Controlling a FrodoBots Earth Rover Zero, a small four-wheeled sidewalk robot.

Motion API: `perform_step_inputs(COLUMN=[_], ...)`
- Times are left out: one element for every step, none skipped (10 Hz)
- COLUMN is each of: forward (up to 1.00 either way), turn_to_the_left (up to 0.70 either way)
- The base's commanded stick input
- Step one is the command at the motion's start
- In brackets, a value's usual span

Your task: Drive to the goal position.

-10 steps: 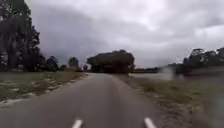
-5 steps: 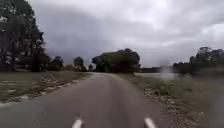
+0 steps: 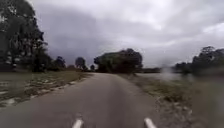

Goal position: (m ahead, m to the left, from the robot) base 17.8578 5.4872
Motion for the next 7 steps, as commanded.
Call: perform_step_inputs(forward=[0.84, 0.84, 0.84, 0.84, 0.84, 0.84, 0.84], turn_to_the_left=[0.03, 0.03, 0.03, 0.03, 0.03, 0.03, 0.03])
